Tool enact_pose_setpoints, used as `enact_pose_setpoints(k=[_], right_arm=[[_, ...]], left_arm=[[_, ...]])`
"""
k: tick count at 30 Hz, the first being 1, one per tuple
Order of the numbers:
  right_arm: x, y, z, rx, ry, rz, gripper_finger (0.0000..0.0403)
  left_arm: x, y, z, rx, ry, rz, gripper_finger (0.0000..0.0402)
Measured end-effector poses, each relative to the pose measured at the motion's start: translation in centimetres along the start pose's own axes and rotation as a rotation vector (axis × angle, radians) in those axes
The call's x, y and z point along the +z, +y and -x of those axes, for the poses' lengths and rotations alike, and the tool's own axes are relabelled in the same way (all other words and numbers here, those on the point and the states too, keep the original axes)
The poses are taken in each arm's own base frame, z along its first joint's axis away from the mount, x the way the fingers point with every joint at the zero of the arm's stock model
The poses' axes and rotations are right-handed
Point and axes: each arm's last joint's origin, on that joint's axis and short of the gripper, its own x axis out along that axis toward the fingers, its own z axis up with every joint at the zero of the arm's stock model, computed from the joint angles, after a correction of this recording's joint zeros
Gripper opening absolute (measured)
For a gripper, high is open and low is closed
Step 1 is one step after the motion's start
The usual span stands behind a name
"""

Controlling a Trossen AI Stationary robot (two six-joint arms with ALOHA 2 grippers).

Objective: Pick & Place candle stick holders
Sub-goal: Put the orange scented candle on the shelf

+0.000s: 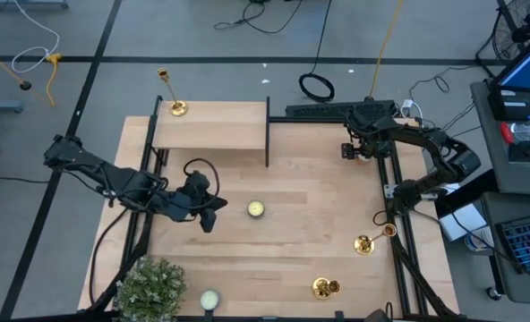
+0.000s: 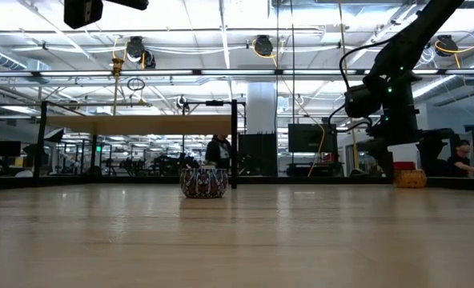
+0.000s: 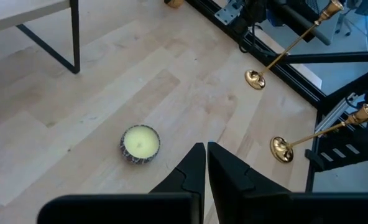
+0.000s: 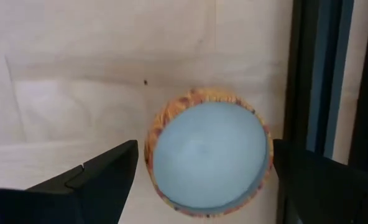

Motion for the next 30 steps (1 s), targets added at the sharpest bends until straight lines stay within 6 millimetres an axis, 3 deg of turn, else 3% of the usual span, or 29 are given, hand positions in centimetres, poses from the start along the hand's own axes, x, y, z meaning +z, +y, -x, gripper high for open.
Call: enact_pose_setpoints(k=[13,24,30], right_arm=[[-0.6,0.0,-1.2,0.037,-0.002,-0.067,0.0361],[-0.5,0.1,-1.3,0.054,-0.019,-0.067,0.0294],[-0.6,0.1,-1.2,0.081,-0.005,-0.067,0.0307]], left_arm=[[0.0,0.0,0.0,0.001,0.000,0.002,0.0021],[0.0,0.0,0.0,0.001,0.000,0.001,0.0021],[0.0,0.0,0.0,0.001,0.000,0.007,0.0021]])
